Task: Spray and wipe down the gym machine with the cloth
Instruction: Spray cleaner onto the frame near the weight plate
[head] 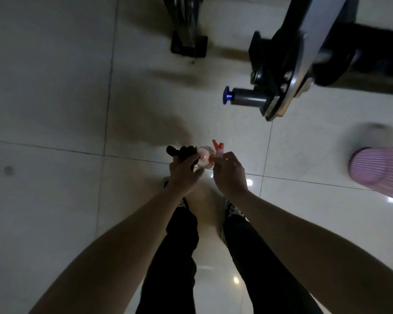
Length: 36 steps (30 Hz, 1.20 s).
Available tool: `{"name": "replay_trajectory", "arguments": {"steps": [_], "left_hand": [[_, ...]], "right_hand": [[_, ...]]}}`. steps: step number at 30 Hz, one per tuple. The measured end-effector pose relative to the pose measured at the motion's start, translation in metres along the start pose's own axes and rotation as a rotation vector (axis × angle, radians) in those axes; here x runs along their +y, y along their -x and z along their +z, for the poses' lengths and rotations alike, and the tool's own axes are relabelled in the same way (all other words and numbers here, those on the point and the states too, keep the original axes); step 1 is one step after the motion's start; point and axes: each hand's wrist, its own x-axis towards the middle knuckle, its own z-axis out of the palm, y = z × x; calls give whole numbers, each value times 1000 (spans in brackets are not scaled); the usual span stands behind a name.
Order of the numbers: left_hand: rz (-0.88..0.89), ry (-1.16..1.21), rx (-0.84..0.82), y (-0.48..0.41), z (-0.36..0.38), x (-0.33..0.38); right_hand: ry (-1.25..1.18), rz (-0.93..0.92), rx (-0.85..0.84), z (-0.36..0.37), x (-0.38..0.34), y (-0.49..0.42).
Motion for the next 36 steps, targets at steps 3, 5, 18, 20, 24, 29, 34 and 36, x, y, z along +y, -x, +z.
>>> {"name": "replay_trajectory", "arguments": {"steps": [3, 5, 18, 20, 24, 29, 34, 36], "left_hand": [[39, -197, -98, 54, -34, 24], [97, -252, -37, 85, -53, 38], [460, 114, 308, 278, -275, 178], [457, 287, 291, 299, -297, 194], [478, 396, 216, 343, -330, 246], [556, 290, 74, 371, -352, 296], [625, 198, -3, 376, -346, 335], [606, 155, -17, 374, -339, 349]], "right_hand": [[-45, -108, 14, -59, -62, 42], [-54, -186, 28, -93, -102, 69], [-576, -96, 31, -310, -307, 134], [-541, -35, 33, -326, -316, 131], [-654, -68, -86, -368, -343, 149], [-744, -83, -173, -422, -350, 161], [-760, 20, -136, -454, -329, 156], [-792, 82, -28, -462, -320, 148]]}}
